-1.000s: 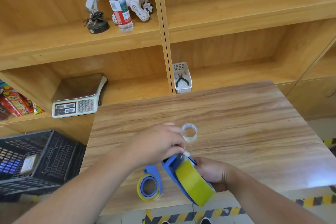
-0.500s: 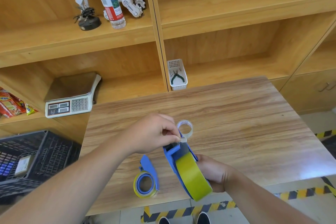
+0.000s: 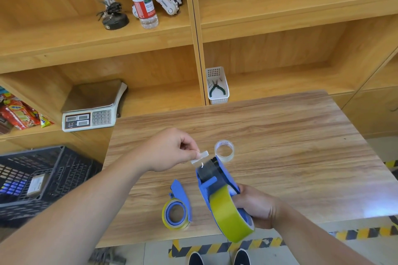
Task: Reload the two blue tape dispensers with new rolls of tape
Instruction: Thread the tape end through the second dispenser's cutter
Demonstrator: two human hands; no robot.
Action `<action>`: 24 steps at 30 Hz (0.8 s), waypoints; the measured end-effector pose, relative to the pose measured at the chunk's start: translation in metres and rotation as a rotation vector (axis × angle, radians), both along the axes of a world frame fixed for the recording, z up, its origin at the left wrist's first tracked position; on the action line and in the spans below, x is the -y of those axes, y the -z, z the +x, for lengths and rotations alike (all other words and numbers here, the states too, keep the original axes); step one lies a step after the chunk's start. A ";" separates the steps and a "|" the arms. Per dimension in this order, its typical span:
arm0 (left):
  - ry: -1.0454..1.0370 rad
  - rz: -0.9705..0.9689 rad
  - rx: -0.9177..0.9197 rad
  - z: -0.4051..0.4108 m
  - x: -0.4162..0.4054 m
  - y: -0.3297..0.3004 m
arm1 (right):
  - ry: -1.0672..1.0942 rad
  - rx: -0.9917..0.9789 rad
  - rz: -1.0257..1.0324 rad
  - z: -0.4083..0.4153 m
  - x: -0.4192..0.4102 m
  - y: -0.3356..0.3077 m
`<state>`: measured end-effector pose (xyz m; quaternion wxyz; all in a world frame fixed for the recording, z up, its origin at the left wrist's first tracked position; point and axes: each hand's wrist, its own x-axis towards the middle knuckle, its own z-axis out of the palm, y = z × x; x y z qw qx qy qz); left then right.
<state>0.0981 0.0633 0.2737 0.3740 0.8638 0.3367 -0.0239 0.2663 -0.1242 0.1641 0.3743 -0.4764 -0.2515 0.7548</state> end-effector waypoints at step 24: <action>-0.275 -0.821 -0.117 0.000 0.007 0.066 | -0.045 0.114 0.077 -0.011 0.002 0.021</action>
